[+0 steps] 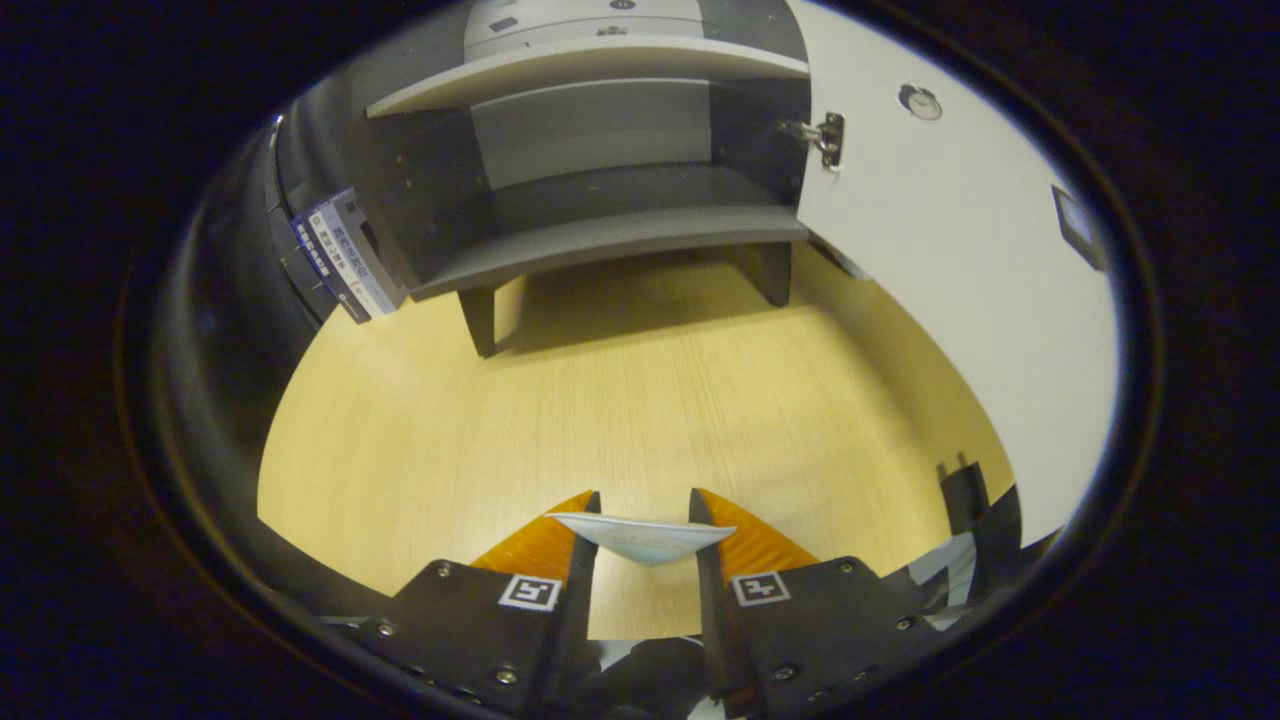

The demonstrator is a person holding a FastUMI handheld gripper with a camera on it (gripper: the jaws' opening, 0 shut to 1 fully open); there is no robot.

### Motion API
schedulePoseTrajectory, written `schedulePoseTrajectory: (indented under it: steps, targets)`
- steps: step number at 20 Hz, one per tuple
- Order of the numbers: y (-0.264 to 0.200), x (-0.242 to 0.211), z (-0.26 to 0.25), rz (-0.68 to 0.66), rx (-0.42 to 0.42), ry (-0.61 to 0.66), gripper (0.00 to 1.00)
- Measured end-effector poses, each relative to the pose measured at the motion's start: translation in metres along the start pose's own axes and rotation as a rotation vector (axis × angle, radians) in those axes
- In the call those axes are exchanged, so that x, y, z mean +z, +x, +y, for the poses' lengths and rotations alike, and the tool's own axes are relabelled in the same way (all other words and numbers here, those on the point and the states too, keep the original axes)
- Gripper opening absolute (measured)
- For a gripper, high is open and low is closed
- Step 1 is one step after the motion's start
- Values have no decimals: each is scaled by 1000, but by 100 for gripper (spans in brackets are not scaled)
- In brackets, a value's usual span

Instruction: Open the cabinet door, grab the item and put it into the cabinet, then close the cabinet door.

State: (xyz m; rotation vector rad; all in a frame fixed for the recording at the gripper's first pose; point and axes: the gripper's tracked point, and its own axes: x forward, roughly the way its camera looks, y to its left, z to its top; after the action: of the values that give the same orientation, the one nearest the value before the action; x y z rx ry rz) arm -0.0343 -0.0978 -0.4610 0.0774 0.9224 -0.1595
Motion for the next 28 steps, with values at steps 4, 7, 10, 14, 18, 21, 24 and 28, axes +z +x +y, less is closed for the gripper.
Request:
schedulePoseTrajectory:
  steps: [4, 7, 10, 14, 18, 21, 24, 28]
  targets:
    - [-27, 73, 1, -69, 16, 41, 48]
    - [-51, 137, -3, -126, 2, 37, 47]
    - [-75, 205, -3, -178, 12, 58, 48]
    - [-103, 291, -4, -278, 29, 94, 47]
    - [-117, 344, -2, -314, 70, 146, 47]
    - [-116, 370, 4, -326, 86, 181, 47]
    - [-101, 377, 3, -280, 70, 167, 47]
    - [-80, 386, 5, -233, 40, 135, 47]
